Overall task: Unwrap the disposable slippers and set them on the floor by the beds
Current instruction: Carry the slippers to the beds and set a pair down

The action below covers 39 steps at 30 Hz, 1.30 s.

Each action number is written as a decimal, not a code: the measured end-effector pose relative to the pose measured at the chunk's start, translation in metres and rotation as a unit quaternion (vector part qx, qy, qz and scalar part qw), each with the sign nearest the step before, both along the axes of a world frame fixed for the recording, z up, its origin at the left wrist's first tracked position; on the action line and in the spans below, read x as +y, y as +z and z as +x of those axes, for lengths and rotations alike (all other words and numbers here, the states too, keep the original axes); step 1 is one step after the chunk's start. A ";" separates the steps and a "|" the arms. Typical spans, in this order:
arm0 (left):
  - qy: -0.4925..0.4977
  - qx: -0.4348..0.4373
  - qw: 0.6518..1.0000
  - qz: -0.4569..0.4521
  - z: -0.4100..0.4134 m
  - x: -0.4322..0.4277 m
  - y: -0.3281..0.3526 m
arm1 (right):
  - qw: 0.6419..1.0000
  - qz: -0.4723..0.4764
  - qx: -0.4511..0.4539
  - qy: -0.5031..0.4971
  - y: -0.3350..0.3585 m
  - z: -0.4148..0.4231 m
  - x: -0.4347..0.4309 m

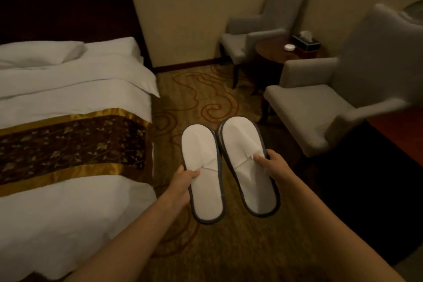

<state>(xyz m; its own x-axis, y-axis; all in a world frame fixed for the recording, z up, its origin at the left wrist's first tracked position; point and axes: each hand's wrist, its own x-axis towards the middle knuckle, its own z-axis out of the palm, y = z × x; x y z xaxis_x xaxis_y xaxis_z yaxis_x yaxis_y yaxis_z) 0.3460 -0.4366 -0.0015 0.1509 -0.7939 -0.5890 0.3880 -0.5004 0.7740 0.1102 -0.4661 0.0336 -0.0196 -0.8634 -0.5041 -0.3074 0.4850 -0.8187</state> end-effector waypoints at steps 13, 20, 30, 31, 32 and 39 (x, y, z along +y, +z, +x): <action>0.025 0.016 0.999 0.031 0.073 -0.185 -0.037 | 1.000 0.014 0.002 0.008 -0.030 0.086 -0.192; 0.039 0.023 0.999 0.027 0.126 -0.291 -0.036 | 0.999 0.008 0.033 0.034 -0.023 0.151 -0.311; 0.123 0.015 0.992 0.029 0.195 -0.460 -0.052 | 0.990 -0.021 0.057 0.130 -0.043 0.235 -0.529; 0.141 0.014 0.989 0.031 0.203 -0.475 -0.051 | 0.988 -0.029 0.058 0.141 -0.044 0.246 -0.551; 0.159 0.009 0.987 0.034 0.213 -0.486 -0.050 | 0.987 -0.033 0.057 0.150 -0.044 0.259 -0.571; 0.282 0.001 0.959 0.027 0.298 -0.563 -0.035 | 0.970 -0.055 0.031 0.235 -0.035 0.362 -0.687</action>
